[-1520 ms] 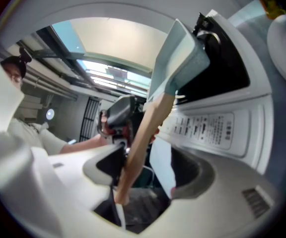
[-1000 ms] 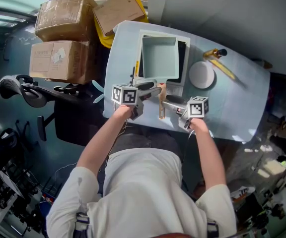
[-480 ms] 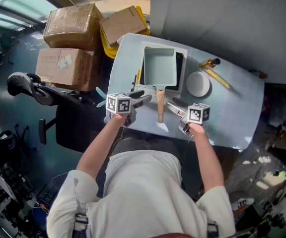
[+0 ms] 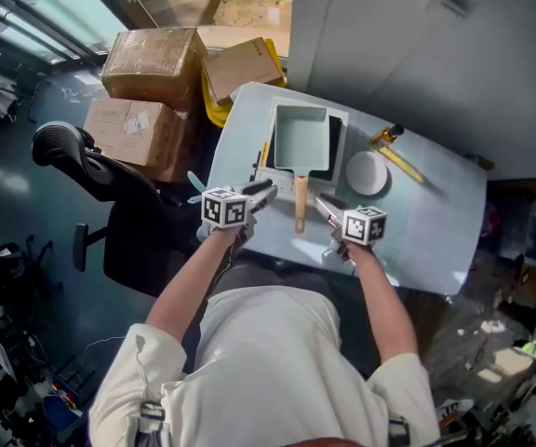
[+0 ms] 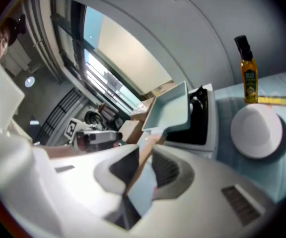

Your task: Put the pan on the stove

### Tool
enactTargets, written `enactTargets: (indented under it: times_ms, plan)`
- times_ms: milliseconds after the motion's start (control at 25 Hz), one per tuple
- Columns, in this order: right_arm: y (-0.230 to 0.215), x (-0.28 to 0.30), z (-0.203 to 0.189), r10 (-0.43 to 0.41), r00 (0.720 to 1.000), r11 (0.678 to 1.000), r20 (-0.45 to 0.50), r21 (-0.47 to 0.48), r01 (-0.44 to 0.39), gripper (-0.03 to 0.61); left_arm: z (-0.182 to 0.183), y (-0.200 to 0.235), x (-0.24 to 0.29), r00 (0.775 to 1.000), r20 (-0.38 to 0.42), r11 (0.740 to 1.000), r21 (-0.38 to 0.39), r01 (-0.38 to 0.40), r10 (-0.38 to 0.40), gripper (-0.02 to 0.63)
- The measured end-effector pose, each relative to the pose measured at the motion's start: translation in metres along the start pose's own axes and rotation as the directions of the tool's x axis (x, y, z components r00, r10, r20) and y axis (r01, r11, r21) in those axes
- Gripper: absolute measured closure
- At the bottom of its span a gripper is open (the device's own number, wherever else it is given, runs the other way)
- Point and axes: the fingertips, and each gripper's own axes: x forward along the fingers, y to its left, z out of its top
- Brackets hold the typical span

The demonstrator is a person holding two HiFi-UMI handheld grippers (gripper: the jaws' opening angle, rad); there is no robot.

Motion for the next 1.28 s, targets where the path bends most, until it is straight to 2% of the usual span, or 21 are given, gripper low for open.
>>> enactTargets:
  times_ms: [160, 320, 640, 960, 1120, 1280]
  plan:
    - [0.007, -0.003, 0.005, -0.004, 0.999, 0.999, 0.033, -0.052, 0.005, 0.506, 0.005, -0.006, -0.007, 0.999, 0.013, 0.998, 0.059, -0.036, 0.036, 0.537]
    - [0.020, -0.009, 0.013, -0.037, 0.997, 0.990, 0.071, -0.137, 0.046, 0.533, 0.014, -0.018, -0.014, 0.997, 0.050, 0.990, 0.121, -0.071, 0.066, 0.583]
    - [0.067, -0.029, 0.046, -0.145, 0.973, 0.935, 0.181, -0.296, 0.195, 0.545, 0.037, -0.049, -0.040, 0.992, 0.111, 0.963, 0.257, -0.081, 0.054, 0.589]
    - [0.109, -0.042, 0.064, -0.201, 0.910, 0.869, 0.363, -0.363, 0.337, 0.545, 0.060, -0.080, -0.076, 0.989, 0.151, 0.916, 0.397, -0.058, -0.002, 0.589]
    - [0.126, -0.052, 0.074, -0.222, 0.871, 0.845, 0.438, -0.360, 0.396, 0.545, 0.080, -0.092, -0.093, 0.980, 0.200, 0.879, 0.469, -0.084, -0.013, 0.589]
    - [0.145, -0.063, 0.083, -0.232, 0.831, 0.825, 0.506, -0.350, 0.443, 0.545, 0.093, -0.104, -0.108, 0.974, 0.223, 0.857, 0.509, -0.083, -0.038, 0.589]
